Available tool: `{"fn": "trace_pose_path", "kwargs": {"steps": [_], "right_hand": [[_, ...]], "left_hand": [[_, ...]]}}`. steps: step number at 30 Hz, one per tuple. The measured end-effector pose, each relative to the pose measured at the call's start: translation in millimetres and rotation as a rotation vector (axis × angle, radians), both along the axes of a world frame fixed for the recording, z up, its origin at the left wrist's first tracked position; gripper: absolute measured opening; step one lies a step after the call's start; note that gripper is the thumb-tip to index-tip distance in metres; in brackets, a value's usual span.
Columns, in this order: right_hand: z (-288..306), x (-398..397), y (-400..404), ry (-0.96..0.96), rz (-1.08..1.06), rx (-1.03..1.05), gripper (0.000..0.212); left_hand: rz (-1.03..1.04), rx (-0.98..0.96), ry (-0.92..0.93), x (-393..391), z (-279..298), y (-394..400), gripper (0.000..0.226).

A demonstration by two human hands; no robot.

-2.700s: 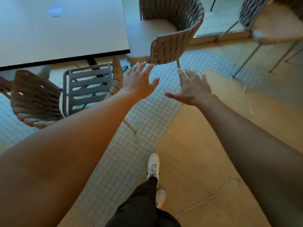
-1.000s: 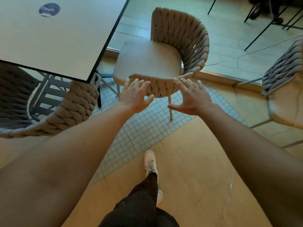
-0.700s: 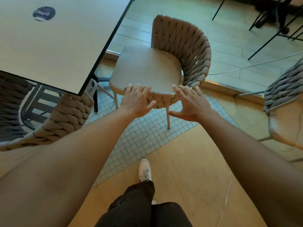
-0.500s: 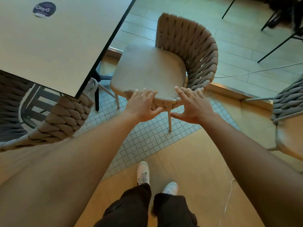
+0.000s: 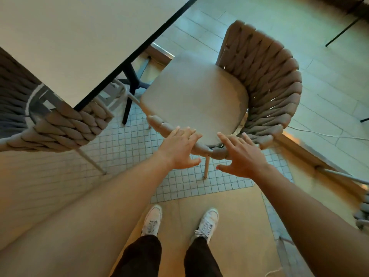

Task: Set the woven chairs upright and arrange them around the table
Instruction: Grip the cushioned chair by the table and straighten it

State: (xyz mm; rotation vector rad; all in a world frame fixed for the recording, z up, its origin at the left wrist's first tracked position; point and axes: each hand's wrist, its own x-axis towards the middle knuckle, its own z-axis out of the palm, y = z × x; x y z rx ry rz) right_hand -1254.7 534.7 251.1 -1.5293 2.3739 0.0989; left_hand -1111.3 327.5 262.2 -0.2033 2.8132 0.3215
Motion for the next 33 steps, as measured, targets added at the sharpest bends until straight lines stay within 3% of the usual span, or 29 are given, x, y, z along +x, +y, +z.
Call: {"fn": "trace_pose_path", "kwargs": {"steps": [7, 10, 12, 15, 22, 33], "right_hand": [[-34.1, -80.2, 21.3, 0.063, 0.262, 0.138, 0.102], [-38.5, -93.8, 23.7, 0.090, 0.302, 0.141, 0.082], [-40.0, -95.2, 21.1, 0.088, 0.306, 0.095, 0.066], [-41.3, -93.2, 19.4, 0.094, 0.311, 0.054, 0.058], [-41.4, -95.6, 9.5, 0.104, 0.298, 0.000, 0.061], [-45.1, -75.0, -15.4, 0.162, 0.296, -0.086, 0.047]], "left_hand": [[-0.037, -0.087, -0.049, -40.2, -31.5, 37.8, 0.072], [-0.037, -0.162, -0.051, -55.7, -40.0, 49.2, 0.054], [-0.022, -0.175, -0.051, -62.5, -44.6, 48.6, 0.053], [-0.072, -0.197, -0.031, -61.9, -47.5, 42.5, 0.051], [-0.117, -0.203, -0.030, -66.1, -46.6, 29.6, 0.046], [-0.065, -0.238, -0.049, -49.6, -43.2, 7.3, 0.054]]}}
